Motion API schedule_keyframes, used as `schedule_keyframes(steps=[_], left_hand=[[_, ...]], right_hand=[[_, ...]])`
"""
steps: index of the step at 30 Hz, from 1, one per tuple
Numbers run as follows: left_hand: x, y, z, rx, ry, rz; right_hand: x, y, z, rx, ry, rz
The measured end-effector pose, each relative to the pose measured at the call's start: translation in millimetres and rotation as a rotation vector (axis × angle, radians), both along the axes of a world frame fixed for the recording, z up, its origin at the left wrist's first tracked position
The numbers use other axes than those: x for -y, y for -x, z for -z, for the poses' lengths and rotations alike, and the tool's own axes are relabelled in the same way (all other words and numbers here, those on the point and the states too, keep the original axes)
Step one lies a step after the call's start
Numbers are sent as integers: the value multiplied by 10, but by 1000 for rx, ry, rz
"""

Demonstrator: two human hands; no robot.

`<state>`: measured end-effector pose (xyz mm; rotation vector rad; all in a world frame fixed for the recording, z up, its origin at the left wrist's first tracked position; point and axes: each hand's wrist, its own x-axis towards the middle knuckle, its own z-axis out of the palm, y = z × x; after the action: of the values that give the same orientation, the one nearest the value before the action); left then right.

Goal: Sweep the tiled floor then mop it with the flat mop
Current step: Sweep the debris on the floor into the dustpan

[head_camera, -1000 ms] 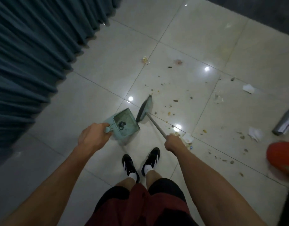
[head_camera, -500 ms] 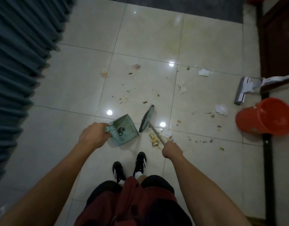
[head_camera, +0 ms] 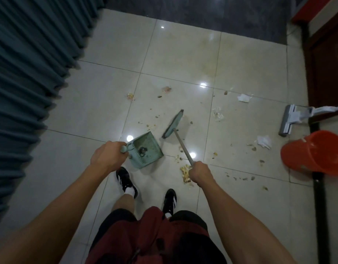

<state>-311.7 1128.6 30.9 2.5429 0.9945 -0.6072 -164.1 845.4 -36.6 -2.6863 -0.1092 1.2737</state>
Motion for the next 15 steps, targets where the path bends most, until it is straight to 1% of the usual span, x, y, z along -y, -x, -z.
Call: schedule_keyframes(steps=[9,15], left_hand=[[-1486,460,60,63,46,-158],[-2469,709,107,58,66,-236]], right_hand=[[-1666,85,48,12,-14,-115],[-2816,151,4,-8,-81,-56]])
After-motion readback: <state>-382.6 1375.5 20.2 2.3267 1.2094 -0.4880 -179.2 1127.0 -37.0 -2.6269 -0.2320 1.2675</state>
